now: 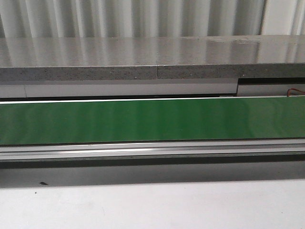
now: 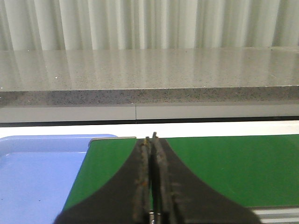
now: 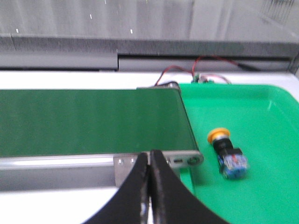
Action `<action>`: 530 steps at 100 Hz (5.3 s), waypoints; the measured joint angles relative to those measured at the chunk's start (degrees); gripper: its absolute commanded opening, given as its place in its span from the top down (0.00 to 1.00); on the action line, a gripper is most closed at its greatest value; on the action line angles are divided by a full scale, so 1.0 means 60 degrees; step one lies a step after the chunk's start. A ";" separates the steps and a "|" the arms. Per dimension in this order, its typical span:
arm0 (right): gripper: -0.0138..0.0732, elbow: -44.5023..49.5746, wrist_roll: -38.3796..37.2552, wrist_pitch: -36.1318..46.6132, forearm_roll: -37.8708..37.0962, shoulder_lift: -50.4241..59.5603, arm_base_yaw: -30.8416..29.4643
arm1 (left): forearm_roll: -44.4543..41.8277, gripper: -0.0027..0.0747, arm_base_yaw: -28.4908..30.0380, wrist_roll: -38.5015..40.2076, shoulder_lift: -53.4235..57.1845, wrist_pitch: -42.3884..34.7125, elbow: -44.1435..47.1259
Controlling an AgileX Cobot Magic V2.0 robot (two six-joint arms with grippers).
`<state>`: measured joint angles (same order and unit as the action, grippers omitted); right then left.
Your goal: Move button from right to left
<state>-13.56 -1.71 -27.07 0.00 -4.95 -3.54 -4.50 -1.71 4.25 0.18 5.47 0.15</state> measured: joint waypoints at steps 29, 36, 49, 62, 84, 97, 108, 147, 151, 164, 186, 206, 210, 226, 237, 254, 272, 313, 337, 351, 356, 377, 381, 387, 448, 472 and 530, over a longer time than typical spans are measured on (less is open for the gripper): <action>0.92 -0.2632 0.0000 -0.2739 0.0000 -0.2728 0.0000 | 0.0000 0.99 0.0000 0.0000 0.0000 0.0000 0.0000; 0.92 -0.3050 0.0000 -0.3176 0.0000 -0.3412 0.0000 | 0.0000 0.99 0.0000 0.0000 0.0000 0.0000 0.0000; 0.92 -0.3647 0.0000 -0.3948 0.0000 -0.4583 0.0000 | 0.0000 0.99 0.0000 0.0000 0.0000 0.0000 0.0000; 0.92 -0.4066 0.0000 -0.4484 0.0000 -0.5722 0.0000 | 0.0000 0.99 0.0000 0.0000 0.0000 0.0000 0.0000; 0.66 -0.4606 0.0000 -0.4810 0.0000 -0.7275 0.0000 | 0.0000 0.99 0.0000 0.0000 0.0000 0.0000 0.0000; 0.31 -0.4867 0.0000 -0.4856 0.0147 -0.8078 0.0000 | 0.0000 0.99 0.0000 0.0000 0.0000 0.0000 0.0000; 0.16 -0.5123 0.0000 -0.4872 0.0225 -0.8606 0.0000 | 0.0000 0.99 0.0000 0.0000 0.0000 0.0000 0.0000; 0.16 -0.6582 0.0000 -0.4919 0.0221 -1.0162 -0.0762 | 0.0000 0.99 0.0000 0.0000 0.0000 0.0000 0.0000; 0.16 -0.6691 0.0000 -0.4919 0.0200 -1.0323 -0.0980 | 0.0000 0.99 0.0000 0.0000 0.0000 0.0000 0.0000; 0.16 -0.7032 0.0000 -0.4880 0.0161 -1.0876 -0.1849 | 0.0000 0.99 0.0000 0.0000 0.0000 0.0000 0.0000; 0.16 -0.7279 0.0168 -0.4649 0.0145 -1.2000 -0.3217 | 0.0000 0.99 0.0000 0.0000 0.0000 0.0000 0.0000; 0.16 -0.7338 0.0658 -0.4098 0.0124 -1.3205 -0.3987 | 0.0000 0.99 0.0000 0.0000 0.0000 0.0000 0.0000; 0.16 -0.7393 0.0754 -0.4024 0.0124 -1.3423 -0.4069 | 0.0000 0.99 0.0000 0.0000 0.0000 0.0000 0.0000; 0.16 -0.7851 0.1353 -0.3920 0.0099 -1.4395 -0.4136 | 0.0000 0.99 0.0000 0.0000 0.0000 0.0000 0.0000; 0.16 -0.8242 0.1850 -0.3751 0.0118 -1.5014 -0.4136 | 0.0000 0.99 0.0000 0.0000 0.0000 0.0000 0.0000; 0.16 -0.8662 0.2271 -0.3553 0.0153 -1.5983 -0.4136 | 0.0000 0.99 0.0000 0.0000 0.0000 0.0000 0.0000; 0.16 -0.8823 0.2348 -0.3183 0.0226 -1.6777 -0.4136 | 0.0000 0.99 0.0000 0.0000 0.0000 0.0000 0.0000; 0.68 -0.8862 0.2567 -0.3019 0.0268 -1.7229 -0.4136 | 0.0000 0.99 0.0000 0.0000 0.0000 0.0000 0.0000; 0.68 -0.8862 0.2567 -0.3127 0.0302 -1.6932 -0.4136 | 0.0000 0.99 0.0000 0.0000 0.0000 0.0000 0.0000; 0.68 -0.8862 0.2567 -0.3359 0.0534 -1.6141 -0.4136 | 0.0000 0.99 0.0000 0.0000 0.0000 0.0000 0.0000; 0.68 -0.8862 0.2510 -0.3488 0.0651 -1.5856 -0.4136 | 0.0000 0.99 0.0000 0.0000 0.0000 0.0000 0.0000; 0.68 -0.8862 0.1954 -0.4227 0.0831 -1.4925 -0.3957 | 0.0000 0.99 0.0000 0.0000 0.0000 0.0000 0.0000; 0.68 -0.8862 0.1831 -0.4391 0.0831 -1.4809 -0.3831 | 0.0000 0.99 0.0000 0.0000 0.0000 0.0000 0.0000; 0.68 -0.8862 0.1631 -0.4579 0.0831 -1.4697 -0.3507 | 0.0000 0.99 0.0000 0.0000 0.0000 0.0000 0.0000; 0.57 -0.8862 -0.0827 -0.4499 0.1072 -1.5321 -0.1097 | 0.0000 0.99 0.0000 0.0000 0.0000 0.0000 0.0000; 0.13 -0.8868 -0.0641 -0.4197 0.1111 -1.5116 -0.1051 | 0.0000 0.99 0.0000 0.0000 0.0000 0.0000 0.0000; 0.77 -0.8032 0.1729 -0.3647 0.1112 -1.1844 0.0677 | 0.0000 0.99 0.0000 0.0000 0.0000 0.0000 0.0000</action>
<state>-61.75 8.67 -48.96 6.67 -76.01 0.52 -4.50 -1.71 4.25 0.18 5.47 0.15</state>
